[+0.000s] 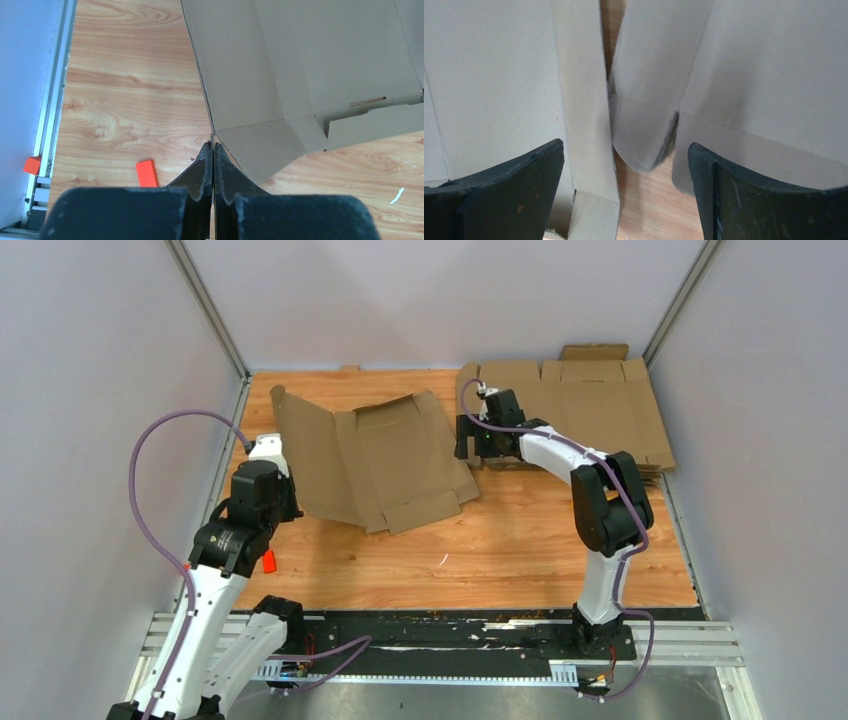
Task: Fold the paper box
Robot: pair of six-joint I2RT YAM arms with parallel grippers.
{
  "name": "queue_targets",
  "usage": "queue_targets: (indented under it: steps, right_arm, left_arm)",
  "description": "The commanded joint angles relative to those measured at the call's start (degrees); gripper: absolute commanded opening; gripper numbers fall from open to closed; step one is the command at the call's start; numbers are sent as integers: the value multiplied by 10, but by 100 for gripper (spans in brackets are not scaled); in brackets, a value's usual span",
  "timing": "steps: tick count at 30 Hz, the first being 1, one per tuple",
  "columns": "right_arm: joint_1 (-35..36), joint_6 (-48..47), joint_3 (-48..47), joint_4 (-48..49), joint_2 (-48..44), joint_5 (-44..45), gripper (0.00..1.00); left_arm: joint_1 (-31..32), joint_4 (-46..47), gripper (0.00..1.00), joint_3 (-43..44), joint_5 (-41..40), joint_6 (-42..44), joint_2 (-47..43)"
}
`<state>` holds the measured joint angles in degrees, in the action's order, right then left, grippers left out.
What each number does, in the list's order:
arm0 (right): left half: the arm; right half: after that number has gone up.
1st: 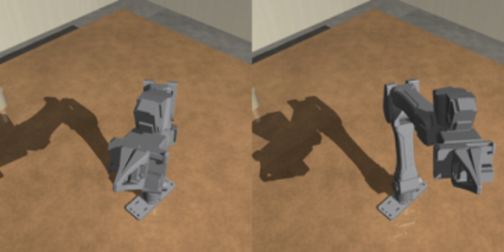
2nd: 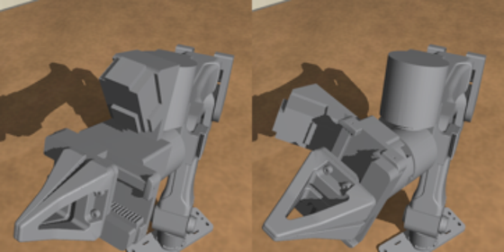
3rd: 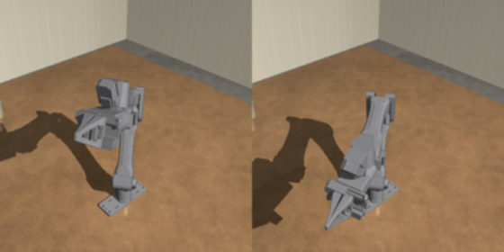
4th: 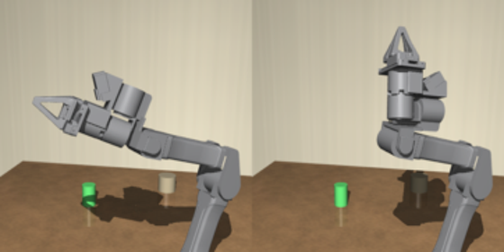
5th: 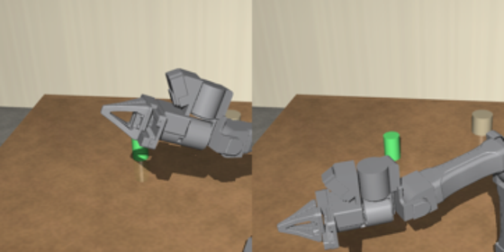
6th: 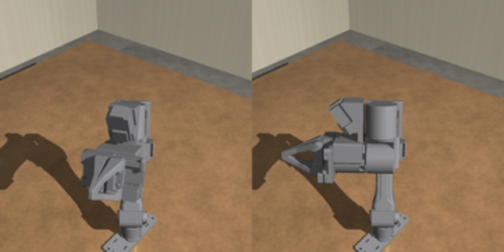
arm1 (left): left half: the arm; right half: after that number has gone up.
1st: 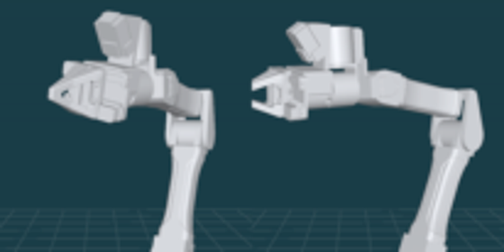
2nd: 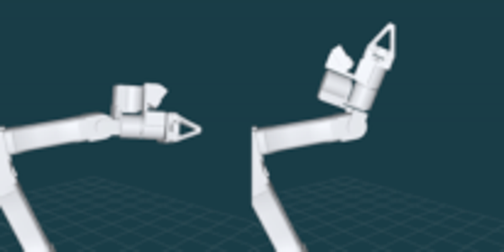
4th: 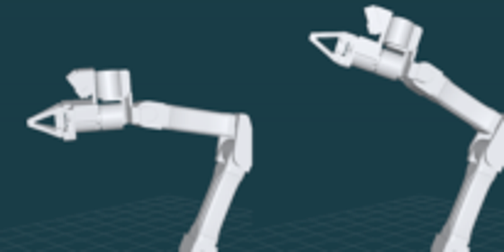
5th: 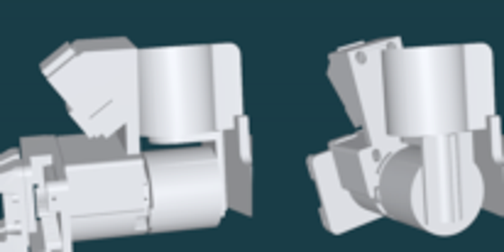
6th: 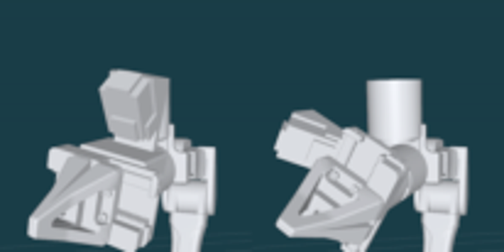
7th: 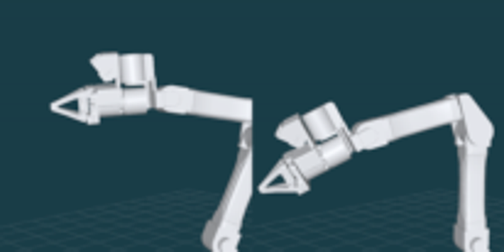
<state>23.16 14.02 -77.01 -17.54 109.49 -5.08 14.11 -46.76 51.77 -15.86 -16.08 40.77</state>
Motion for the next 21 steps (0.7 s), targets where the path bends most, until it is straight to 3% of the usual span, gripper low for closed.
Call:
queue_targets:
  steps: [1,10,21]
  right_arm:
    - [-1,-20,-59,-3,43,-42,92]
    - [-1,-4,-121,-18,109,-112,74]
    - [0,14,-134,6,122,-200,46]
  left_arm:
    - [-1,29,0,0,4,16,-8]
    - [-1,36,0,-7,30,7,-18]
    - [-1,41,0,-10,41,10,-15]
